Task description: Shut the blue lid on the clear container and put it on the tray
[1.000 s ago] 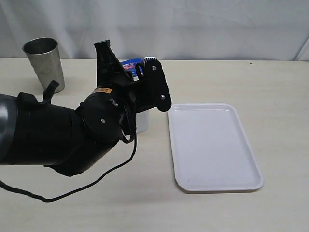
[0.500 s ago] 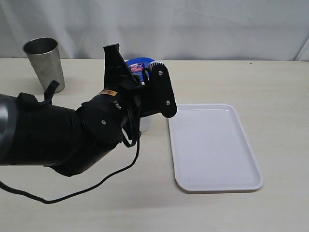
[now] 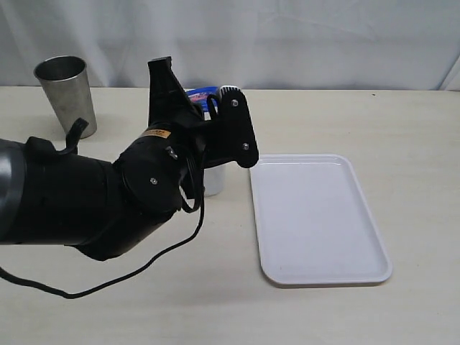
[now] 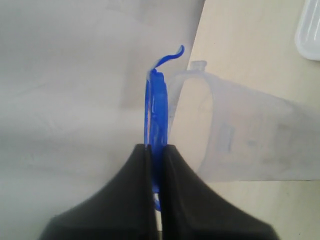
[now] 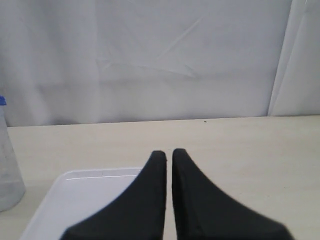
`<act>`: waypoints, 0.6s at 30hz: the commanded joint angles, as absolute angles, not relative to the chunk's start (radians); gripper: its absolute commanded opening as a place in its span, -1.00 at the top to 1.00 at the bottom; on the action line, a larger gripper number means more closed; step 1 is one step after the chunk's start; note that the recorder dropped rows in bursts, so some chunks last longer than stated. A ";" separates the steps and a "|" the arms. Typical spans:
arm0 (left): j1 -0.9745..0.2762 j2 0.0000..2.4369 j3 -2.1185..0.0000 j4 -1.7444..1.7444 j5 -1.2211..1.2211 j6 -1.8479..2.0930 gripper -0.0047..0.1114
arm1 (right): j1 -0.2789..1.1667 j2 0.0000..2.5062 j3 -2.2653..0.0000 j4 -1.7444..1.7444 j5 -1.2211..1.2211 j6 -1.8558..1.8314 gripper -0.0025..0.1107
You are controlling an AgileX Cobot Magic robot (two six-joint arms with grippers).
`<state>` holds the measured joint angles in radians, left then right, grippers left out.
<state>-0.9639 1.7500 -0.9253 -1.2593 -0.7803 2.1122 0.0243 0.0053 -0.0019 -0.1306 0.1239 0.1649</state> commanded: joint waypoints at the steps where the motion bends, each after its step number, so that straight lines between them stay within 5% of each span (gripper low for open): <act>1: -0.958 1.748 -0.930 -1.247 -0.853 2.085 0.92 | 0.026 0.000 0.000 -0.085 0.110 0.169 0.88; 18: -0.903 1.748 -0.930 -1.174 -0.823 1.954 0.92 | 0.026 0.000 0.000 -0.085 0.110 0.169 0.88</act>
<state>-0.9061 1.7500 -0.9253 -1.2041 -0.8169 1.9711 0.0243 0.0053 -0.0019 -0.0868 0.1219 0.1664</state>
